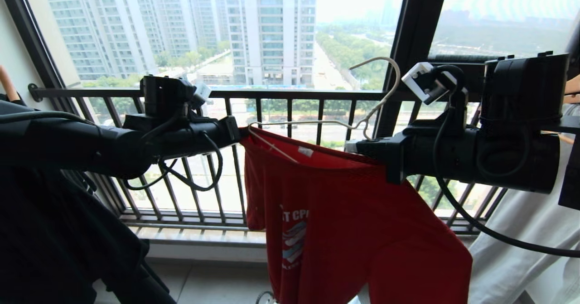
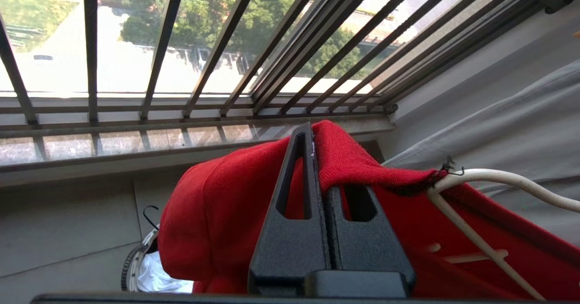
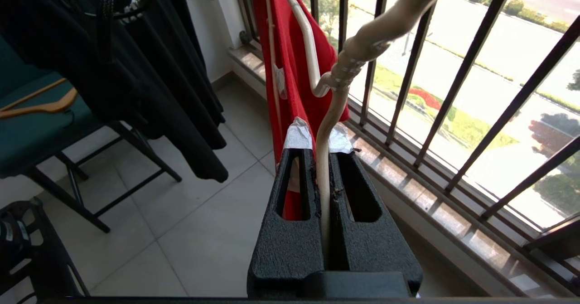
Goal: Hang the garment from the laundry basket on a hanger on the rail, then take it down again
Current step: Take the clothes off the clothes rack
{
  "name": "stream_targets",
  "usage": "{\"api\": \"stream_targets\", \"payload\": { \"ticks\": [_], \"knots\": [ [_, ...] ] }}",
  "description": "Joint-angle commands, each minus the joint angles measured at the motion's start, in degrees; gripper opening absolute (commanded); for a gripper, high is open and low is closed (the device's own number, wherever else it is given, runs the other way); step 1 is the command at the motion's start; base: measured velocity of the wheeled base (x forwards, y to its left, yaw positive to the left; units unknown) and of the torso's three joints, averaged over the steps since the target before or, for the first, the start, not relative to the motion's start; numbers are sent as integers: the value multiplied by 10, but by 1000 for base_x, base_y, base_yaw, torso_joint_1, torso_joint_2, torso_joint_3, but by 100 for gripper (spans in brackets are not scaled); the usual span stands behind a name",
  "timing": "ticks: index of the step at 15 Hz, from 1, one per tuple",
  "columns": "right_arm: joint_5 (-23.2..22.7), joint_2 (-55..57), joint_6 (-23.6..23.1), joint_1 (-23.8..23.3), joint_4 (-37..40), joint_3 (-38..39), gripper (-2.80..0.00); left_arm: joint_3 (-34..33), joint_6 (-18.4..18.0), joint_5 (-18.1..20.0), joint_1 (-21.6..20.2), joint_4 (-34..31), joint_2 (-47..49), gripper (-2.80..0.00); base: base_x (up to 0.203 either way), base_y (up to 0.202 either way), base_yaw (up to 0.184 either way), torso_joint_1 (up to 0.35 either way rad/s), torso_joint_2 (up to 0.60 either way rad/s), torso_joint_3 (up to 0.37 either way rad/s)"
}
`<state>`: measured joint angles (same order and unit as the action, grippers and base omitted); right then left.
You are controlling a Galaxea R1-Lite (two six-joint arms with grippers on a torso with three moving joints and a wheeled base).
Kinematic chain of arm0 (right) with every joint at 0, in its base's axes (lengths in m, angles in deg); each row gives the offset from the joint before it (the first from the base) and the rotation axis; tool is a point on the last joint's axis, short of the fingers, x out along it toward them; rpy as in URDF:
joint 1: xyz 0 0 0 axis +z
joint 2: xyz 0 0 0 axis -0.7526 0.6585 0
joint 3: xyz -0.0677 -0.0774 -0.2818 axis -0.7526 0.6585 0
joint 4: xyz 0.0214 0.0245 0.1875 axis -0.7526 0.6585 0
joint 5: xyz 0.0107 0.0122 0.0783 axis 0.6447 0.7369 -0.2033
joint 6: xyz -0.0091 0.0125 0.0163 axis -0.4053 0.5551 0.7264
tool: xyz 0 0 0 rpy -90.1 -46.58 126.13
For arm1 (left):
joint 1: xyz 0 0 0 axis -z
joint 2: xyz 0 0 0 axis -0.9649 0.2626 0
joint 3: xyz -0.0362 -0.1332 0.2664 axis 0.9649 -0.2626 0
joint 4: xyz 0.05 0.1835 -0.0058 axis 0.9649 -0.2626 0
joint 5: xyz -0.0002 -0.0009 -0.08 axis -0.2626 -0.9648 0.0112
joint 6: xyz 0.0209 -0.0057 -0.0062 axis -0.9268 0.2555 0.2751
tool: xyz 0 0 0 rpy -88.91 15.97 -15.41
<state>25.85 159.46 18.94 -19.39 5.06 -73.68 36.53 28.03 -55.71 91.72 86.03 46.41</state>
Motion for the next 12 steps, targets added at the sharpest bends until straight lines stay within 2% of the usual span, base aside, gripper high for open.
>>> {"api": "stream_targets", "payload": {
  "ticks": [1, 3, 5, 8, 10, 12],
  "knots": [
    [0, 1, 3, 0, -9, -3, -280, -8, -6, 1, 19, 0, 4, -280, 0, 0, 0, 0, 0, 0],
    [0, 9, 13, 0, -43, 0, -280, -15, -12, -1, 34, 0, 2, -280, 0, 0, 0, 0, 0, 0],
    [0, 14, 52, 0, -72, -1, -280, -17, -12, -1, 36, 0, 2, -280, 0, 0, 0, 0, 0, 0],
    [0, 25, 74, 0, -105, 1, -280, -21, -12, -3, 47, 1, -4, -280, 0, 0, 0, 0, 0, 0],
    [1, 39, 112, 0, -167, 10, -280, -27, -11, -4, 64, 6, -9, -280, 0, 0, 0, 0, 0, 0],
    [19, 53, 117, 0, -261, 27, -280, -42, -10, -6, 86, 6, -34, -280, 0, 0, 0, 0, 0, 0]
  ]
}}
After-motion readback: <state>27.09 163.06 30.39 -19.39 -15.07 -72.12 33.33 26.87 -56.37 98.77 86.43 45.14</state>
